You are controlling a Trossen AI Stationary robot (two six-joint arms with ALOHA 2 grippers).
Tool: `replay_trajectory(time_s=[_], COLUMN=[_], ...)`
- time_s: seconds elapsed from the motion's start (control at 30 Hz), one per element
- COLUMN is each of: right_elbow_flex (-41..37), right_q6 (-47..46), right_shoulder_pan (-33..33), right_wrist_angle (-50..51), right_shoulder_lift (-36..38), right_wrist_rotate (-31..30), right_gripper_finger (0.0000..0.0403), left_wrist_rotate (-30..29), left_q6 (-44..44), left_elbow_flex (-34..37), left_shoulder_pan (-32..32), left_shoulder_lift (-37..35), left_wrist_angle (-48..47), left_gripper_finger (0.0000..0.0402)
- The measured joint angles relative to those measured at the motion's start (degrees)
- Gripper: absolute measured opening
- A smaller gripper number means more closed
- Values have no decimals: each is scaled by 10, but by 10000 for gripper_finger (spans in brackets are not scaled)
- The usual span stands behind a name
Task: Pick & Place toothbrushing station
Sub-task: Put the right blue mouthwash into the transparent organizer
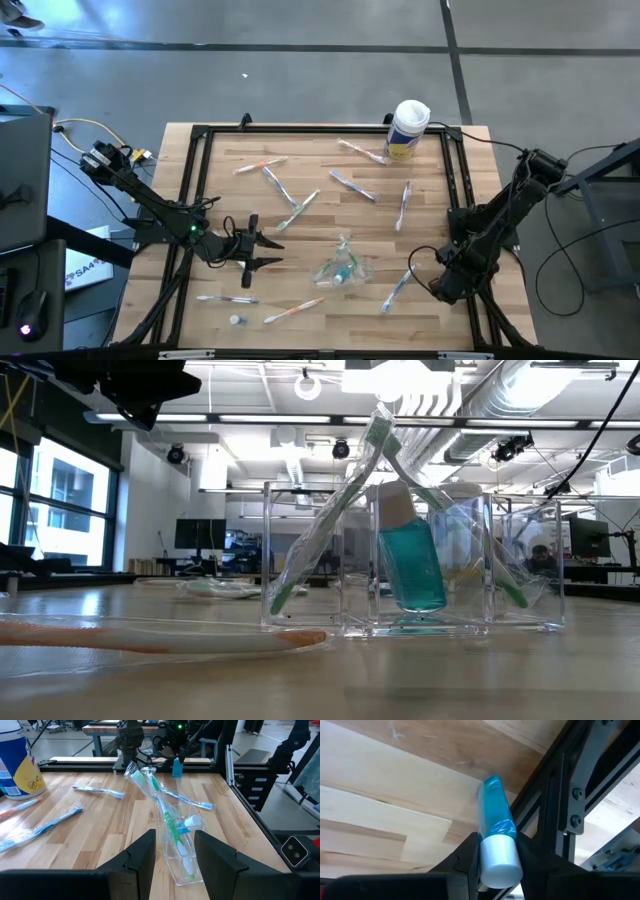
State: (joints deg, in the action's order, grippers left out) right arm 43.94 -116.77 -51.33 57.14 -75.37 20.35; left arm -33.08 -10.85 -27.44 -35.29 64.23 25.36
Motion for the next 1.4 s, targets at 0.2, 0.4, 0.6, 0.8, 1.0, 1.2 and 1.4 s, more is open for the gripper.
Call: replay_trajectory(time_s=[0.2,0.4,0.6,0.8,1.0,1.2,1.4], right_elbow_flex=[0,13,75,154,207,255,311], right_q6=[36,85,151,299,504,659,721], right_shoulder_pan=[4,32,50,78,130,196,250], right_wrist_angle=[-20,-56,-46,-59,-120,-131,-120], right_shoulder_lift=[0,0,0,0,-8,-53,-131], right_wrist_rotate=[26,26,-23,-145,-207,-220,-196], right_gripper_finger=[91,91,91,91,91,91,91], left_wrist_rotate=[0,0,0,0,0,0,0], left_q6=[0,0,0,0,0,0,0], left_elbow_flex=[0,0,0,0,0,0,0], left_shoulder_pan=[0,0,0,0,0,0,0], left_shoulder_lift=[0,0,0,0,0,0,0], left_wrist_angle=[0,1,0,-3,-3,-3,-3], left_gripper_finger=[136,136,136,136,136,136,136])
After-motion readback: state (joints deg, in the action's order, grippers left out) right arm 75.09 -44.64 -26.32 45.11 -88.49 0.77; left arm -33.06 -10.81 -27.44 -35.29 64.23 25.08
